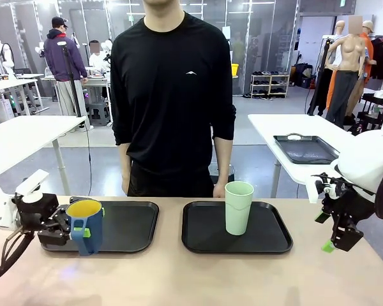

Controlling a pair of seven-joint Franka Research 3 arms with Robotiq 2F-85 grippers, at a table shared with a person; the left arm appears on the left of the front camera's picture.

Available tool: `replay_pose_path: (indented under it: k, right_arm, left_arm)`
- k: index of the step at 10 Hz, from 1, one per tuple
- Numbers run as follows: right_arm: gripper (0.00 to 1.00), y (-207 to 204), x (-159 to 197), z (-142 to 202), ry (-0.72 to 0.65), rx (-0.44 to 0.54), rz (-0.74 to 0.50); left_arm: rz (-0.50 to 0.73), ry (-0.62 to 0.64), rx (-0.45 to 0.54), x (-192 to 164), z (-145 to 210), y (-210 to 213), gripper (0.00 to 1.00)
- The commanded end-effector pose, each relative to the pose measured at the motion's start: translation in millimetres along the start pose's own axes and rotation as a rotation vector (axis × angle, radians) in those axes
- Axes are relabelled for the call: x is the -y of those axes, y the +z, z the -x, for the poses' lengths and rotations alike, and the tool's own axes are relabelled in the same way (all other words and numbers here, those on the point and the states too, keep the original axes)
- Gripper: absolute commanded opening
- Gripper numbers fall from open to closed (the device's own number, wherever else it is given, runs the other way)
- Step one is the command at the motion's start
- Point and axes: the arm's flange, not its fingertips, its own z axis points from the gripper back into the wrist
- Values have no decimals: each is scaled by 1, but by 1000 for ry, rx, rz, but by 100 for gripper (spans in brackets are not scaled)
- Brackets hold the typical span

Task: Sort and store the cups by type.
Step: Pick up the Handle plastic cup and place it into the empty Flat Tray.

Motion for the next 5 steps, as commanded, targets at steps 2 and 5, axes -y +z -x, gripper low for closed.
replay_pose_path:
  k: [2, 5]
  right_arm:
    - [100, -2, 0, -1, -10, -13, 7]
    - [100, -2, 0, -1, -10, -13, 7]
  left_arm:
    - [4, 1, -1, -1, 1, -2, 12]
    - [4, 1, -1, -1, 1, -2, 12]
